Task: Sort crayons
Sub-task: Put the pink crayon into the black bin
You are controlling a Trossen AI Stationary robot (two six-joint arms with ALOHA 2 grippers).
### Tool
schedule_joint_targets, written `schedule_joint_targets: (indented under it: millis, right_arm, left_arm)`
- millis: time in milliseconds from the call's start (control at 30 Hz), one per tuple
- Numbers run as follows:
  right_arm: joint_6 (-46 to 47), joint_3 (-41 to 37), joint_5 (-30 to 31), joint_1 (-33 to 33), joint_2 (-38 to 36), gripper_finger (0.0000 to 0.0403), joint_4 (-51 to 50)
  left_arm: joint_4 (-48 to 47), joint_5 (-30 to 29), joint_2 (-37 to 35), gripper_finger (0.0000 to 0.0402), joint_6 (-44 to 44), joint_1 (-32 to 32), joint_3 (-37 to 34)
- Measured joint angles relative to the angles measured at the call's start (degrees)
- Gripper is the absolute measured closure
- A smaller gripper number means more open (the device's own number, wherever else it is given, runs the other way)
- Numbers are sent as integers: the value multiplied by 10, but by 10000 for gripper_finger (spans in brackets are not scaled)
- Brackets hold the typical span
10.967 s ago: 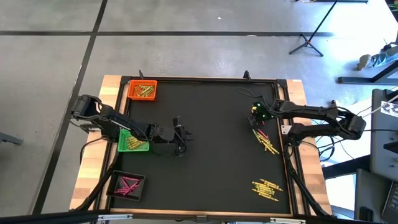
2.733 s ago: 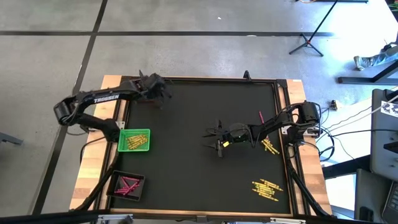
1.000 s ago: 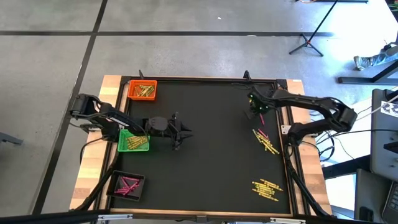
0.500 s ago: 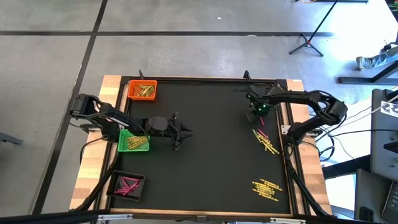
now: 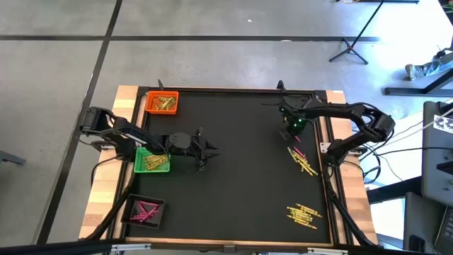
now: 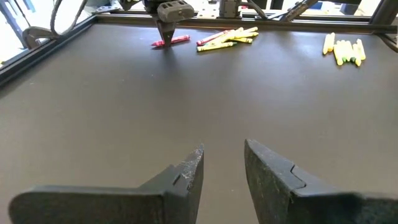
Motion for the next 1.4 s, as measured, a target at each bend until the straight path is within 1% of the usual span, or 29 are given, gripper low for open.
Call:
schedule_joint_targets:
  millis: [67,167,267,400,533,667,833,900,1000,1100,1167,1267,1400]
  right_arm:
    - [-5,9,-2,8,-8,377,16]
    - [-16,14,-5,40,-30,383,36]
    - [-22,14,-11,89,-42,391,86]
    - [-44,12,-12,172,-44,388,176]
    - [-64,-18,-12,248,-44,382,344]
    - [-97,-63,-12,308,-44,385,532]
    - [-123,-110,-12,352,-29,387,776]
    - [-139,-114,-12,366,-10,385,846]
    - [-166,-114,-12,381,22,385,925]
    - [-179,-104,-15,391,56,385,984]
    - [-181,-94,-27,395,75,385,1007]
    - [-178,-75,-43,398,98,385,1010]
    - [-176,-48,-48,410,119,385,1016]
  left_arm:
    - [0,0,0,301,0,0,0]
    - [0,0,0,301,0,0,0]
    - [0,0,0,301,0,0,0]
    - [0,3,0,301,0,0,0]
    - [8,-7,0,301,0,0,0]
    - [24,-17,0,296,-9,0,0]
    - [31,-22,0,259,-57,0,1]
    - [35,-15,0,243,-77,-1,1]
    - [57,-16,0,228,-95,-10,1]
    - [90,-25,0,226,-103,-22,1]
    - [105,-26,0,227,-100,-30,1]
    - [121,-26,0,228,-86,-41,1]
    - [120,-30,2,228,-68,-49,10]
